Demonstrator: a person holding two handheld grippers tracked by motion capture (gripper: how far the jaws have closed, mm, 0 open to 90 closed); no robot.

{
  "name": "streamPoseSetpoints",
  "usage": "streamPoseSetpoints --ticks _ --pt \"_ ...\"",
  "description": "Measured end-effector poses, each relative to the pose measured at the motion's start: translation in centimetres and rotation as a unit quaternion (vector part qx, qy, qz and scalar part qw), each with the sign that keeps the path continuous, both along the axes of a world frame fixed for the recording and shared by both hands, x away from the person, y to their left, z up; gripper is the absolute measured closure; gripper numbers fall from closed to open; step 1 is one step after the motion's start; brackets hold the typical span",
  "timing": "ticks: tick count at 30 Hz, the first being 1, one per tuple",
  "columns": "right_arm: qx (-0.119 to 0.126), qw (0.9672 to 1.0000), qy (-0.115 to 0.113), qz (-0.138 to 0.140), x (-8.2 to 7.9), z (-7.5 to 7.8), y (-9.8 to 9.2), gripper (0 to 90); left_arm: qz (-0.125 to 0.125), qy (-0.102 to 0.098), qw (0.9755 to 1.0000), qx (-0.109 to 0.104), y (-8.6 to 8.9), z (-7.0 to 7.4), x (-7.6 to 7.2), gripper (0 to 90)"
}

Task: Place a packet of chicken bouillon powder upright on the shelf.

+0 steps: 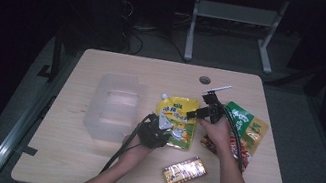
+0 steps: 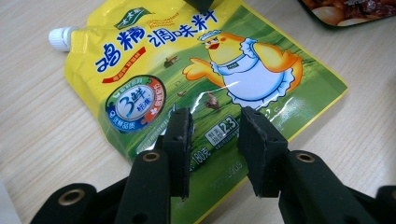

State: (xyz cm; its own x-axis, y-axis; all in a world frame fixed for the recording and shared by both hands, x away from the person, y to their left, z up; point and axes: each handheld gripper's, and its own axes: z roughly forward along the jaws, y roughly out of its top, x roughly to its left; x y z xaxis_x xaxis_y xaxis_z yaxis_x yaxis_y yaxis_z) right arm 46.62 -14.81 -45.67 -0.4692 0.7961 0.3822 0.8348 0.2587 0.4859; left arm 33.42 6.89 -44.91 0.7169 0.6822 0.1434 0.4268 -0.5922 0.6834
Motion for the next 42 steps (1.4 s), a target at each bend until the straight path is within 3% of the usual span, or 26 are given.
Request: streamPoseSetpoints --ticks 12,18,26,32,35,38,42 --pt "0.043 0.9986 0.006 0.030 -0.2 0.4 0.1 55.7 -0.001 -0.002 1.0000 0.004 0.0 -0.1 0.0 64.7" --pt "0.031 0.9989 0.014 0.033 0.0 0.0 0.3 57.9 -0.002 -0.002 1.0000 0.005 -0.1 0.0 0.0 65.0" --pt "0.054 0.9977 0.025 0.033 0.3 -0.7 0.4 63.2 -0.003 -0.003 1.0000 0.005 0.0 -0.1 0.0 66.3" --pt "0.056 0.9972 0.030 0.040 0.3 -1.0 0.6 81.1 -0.004 -0.003 1.0000 0.003 0.0 -0.1 0.0 66.3" --pt "0.063 0.9966 0.030 0.044 0.2 -0.8 0.7 89.0 -0.005 -0.002 1.0000 0.000 0.0 -0.1 0.1 65.5" --pt "0.056 0.9972 0.024 0.044 0.0 -0.5 0.8 89.4 -0.008 0.003 1.0000 -0.004 0.1 -0.1 0.2 63.8" --pt "0.061 0.9972 0.011 0.042 -0.4 0.2 0.7 89.7 -0.004 0.010 0.9995 -0.031 0.5 0.3 0.1 59.9"
